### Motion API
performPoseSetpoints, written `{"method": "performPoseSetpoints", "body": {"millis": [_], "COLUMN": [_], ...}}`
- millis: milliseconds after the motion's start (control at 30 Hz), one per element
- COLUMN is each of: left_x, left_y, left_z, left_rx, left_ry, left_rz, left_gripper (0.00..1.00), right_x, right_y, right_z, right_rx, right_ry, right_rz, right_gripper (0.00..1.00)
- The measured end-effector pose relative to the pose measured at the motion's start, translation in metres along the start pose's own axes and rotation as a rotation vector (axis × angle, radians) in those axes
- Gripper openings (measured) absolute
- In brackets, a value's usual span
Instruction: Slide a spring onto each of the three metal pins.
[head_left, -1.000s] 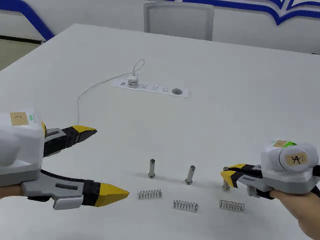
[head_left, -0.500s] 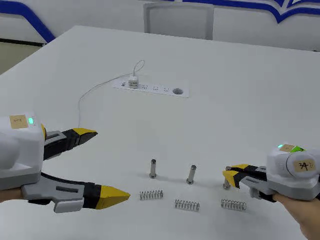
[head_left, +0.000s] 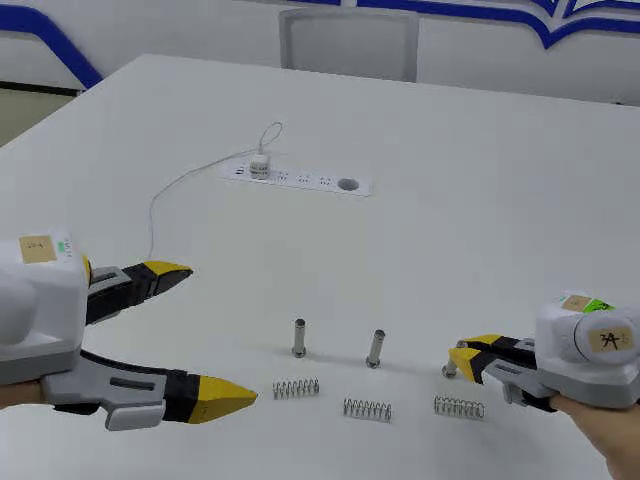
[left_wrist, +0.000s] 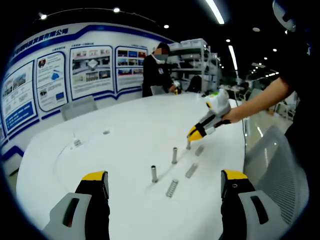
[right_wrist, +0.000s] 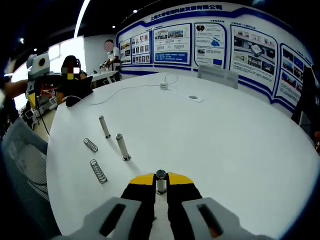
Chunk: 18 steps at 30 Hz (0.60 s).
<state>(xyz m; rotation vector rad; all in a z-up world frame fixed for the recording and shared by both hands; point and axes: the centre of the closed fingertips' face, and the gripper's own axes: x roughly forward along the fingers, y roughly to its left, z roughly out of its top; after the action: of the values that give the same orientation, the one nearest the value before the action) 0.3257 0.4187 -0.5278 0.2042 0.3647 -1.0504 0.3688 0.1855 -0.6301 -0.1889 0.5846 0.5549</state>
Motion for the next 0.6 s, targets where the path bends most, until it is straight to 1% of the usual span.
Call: {"method": "performPoseSetpoints", "body": {"millis": [100, 333, 400, 500, 533, 600], "left_x": [-0.0006, -0.0037, -0.0044, -0.0059, -0.0067, -0.0082], "left_y": [-0.0015, -0.0025, -0.0028, -0.0016, -0.0008, 0.0004], "left_z": [0.0001, -0.0022, -0.0026, -0.0028, -0.0022, 0.0005], "left_rx": [0.002, -0.001, 0.001, 0.009, 0.01, 0.011], "left_ry": [-0.003, -0.002, 0.0, 0.006, 0.006, -0.003], "left_rz": [0.0, 0.003, 0.003, 0.006, 0.008, 0.012], "left_gripper": [0.95, 0.95, 0.95, 0.95, 0.95, 0.95], "right_x": [-0.0012, -0.002, -0.0025, -0.003, -0.0032, -0.0037], "right_y": [0.002, 0.0027, 0.0018, 0.0002, -0.0001, -0.0013], "right_z": [-0.0009, -0.0019, -0.0018, 0.0026, 0.0049, 0.0067], "right_rx": [-0.019, -0.011, -0.023, -0.029, -0.025, -0.017], "right_ry": [0.013, 0.022, 0.029, 0.017, 0.01, 0.012], "right_rz": [0.001, 0.002, -0.001, -0.01, -0.009, -0.013], "right_gripper": [0.08, 0.08, 0.09, 0.11, 0.12, 0.14]}}
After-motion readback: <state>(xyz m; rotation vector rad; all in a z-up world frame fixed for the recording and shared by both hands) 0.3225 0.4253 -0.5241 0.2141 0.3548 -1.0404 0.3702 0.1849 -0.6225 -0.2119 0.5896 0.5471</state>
